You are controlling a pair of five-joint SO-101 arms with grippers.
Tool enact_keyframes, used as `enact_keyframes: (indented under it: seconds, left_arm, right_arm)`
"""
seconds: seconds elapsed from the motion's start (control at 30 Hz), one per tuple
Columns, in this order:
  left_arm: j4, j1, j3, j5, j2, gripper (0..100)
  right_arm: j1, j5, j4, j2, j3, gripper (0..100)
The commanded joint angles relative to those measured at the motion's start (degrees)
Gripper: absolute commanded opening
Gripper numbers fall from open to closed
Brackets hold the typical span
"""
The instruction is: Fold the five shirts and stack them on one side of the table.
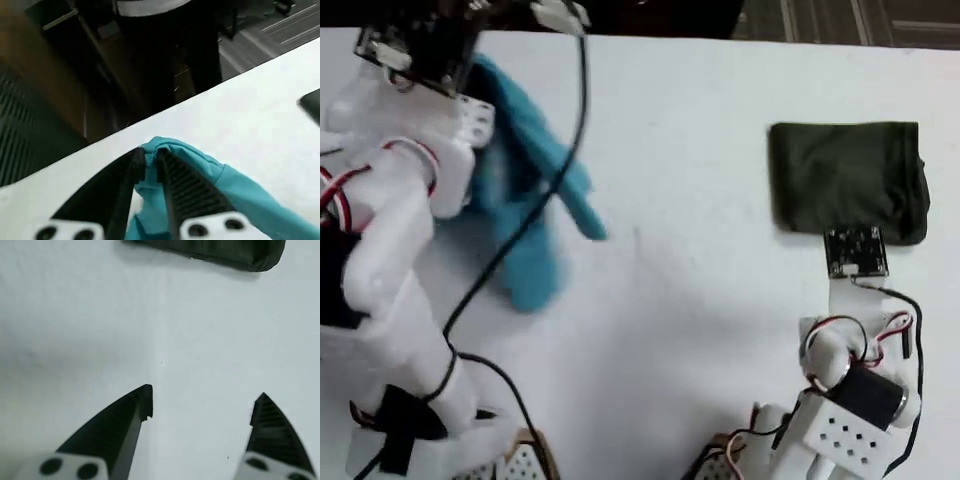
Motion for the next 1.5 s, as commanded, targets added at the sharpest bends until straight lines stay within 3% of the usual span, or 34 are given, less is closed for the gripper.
enact_keyframes:
  seconds: [0.0,0.23,0.37,0.47,0.6,0.83,1.0,1.23,1.47]
  left_arm:
    - [1.05,3.43,0.31,1.49,-1.76,3]
    - [0.7,12.13,18.59,3.6,-1.58,3]
    - [-5.89,14.86,30.37,3.43,-2.02,3]
    - [-10.9,14.24,34.24,3.34,-2.02,9]
    - [-11.78,9.41,34.77,3.34,-2.11,20]
    - [-11.6,-4.75,34.68,2.46,-2.2,20]
    - [-12.13,-15.65,36.0,-0.88,-1.49,20]
    - [-22.68,-27.16,44.88,-4.48,5.54,20]
    - [-23.91,-28.4,45.58,-4.13,17.05,20]
  right_arm:
    - [0.48,-0.62,-1.45,-1.01,0.18,30.6]
    - [0.31,-0.62,-1.45,-1.36,-0.09,30.7]
    - [0.31,-0.62,-1.45,-1.36,-0.09,30.7]
    - [0.22,-0.62,-1.45,-1.36,-0.09,30.7]
    - [0.04,-0.26,-1.54,-1.01,-0.09,30.7]
    - [-11.21,-0.79,-2.24,-0.84,0.0,30.7]
    - [-19.38,-5.8,-6.02,1.63,-0.44,30.7]
    - [-29.93,-11.6,-6.73,25.1,-18.55,30.7]
    - [-48.84,-16.88,-0.13,46.81,-38.42,32.4]
